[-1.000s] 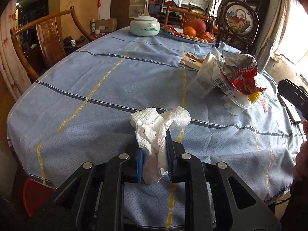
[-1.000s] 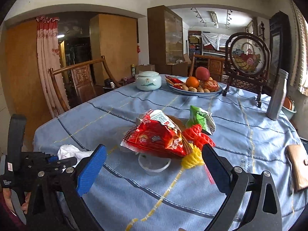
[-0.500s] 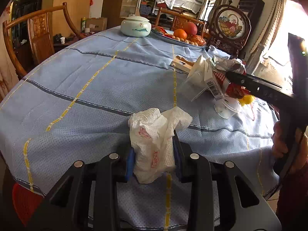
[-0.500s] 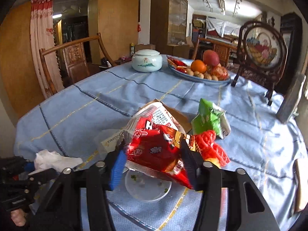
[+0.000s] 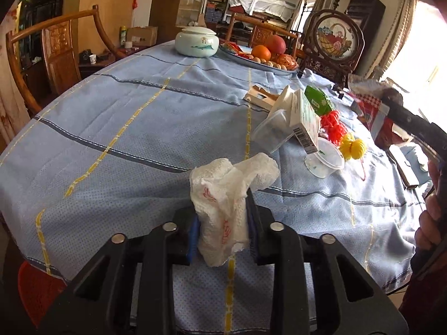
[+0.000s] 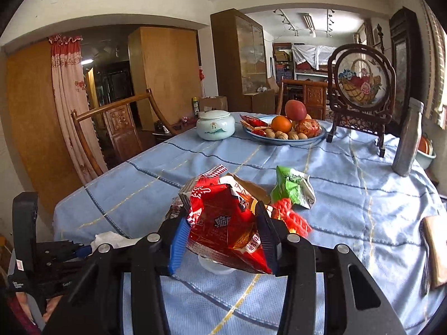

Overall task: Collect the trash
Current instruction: 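Lift the tissue with the left gripper while the right gripper grasps the red snack wrapper, then drop the tissue into the red wastebasket with the left gripper while the right drops the wrapper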

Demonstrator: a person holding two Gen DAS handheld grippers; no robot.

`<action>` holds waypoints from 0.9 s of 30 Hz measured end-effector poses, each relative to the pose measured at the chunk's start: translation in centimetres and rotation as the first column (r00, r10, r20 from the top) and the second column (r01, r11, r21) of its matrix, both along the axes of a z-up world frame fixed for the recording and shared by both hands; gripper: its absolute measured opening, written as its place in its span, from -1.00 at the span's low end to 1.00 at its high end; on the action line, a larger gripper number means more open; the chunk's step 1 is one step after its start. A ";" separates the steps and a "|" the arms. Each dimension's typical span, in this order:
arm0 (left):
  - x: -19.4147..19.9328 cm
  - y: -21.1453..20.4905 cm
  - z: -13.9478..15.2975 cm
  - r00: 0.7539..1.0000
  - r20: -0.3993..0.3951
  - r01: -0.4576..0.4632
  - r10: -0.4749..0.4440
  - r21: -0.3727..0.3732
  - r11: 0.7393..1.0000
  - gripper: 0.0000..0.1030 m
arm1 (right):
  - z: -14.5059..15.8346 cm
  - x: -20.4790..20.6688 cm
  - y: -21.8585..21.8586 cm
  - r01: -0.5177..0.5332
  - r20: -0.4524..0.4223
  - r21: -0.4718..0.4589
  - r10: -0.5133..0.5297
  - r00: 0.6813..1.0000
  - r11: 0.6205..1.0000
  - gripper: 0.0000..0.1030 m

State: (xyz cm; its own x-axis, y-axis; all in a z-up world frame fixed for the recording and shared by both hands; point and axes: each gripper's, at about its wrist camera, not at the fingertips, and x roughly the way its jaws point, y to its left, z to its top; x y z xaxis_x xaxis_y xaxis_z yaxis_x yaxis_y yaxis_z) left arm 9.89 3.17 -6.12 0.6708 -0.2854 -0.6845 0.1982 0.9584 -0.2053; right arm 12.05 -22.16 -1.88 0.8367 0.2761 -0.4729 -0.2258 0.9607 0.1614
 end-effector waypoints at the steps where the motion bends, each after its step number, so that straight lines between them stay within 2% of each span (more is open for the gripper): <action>1: -0.3 0.1 0.3 1.000 0.010 -0.006 0.006 0.003 1.000 -0.49 | 0.1 -0.4 -0.1 -0.001 0.005 0.002 0.001 1.000 1.000 -0.12; 10: -3.7 2.7 4.3 0.987 0.127 -0.100 0.095 0.030 0.995 -0.49 | 1.3 -3.3 -0.5 -0.033 0.061 0.044 0.030 0.998 0.999 -0.12; 17: -8.4 6.6 6.1 0.962 0.171 -0.227 0.215 0.056 0.972 -0.49 | 2.3 -5.9 1.3 -0.124 0.108 0.075 0.115 0.987 0.990 -0.12; 22: -12.4 11.5 5.2 0.927 0.140 -0.360 0.349 0.061 0.931 -0.49 | 2.7 -7.3 4.2 -0.216 0.123 0.080 0.206 0.971 0.973 -0.12; 27: -15.2 17.3 2.4 0.864 0.059 -0.504 0.500 0.065 0.862 -0.49 | 3.0 -8.6 7.8 -0.289 0.117 0.054 0.281 0.953 0.956 -0.12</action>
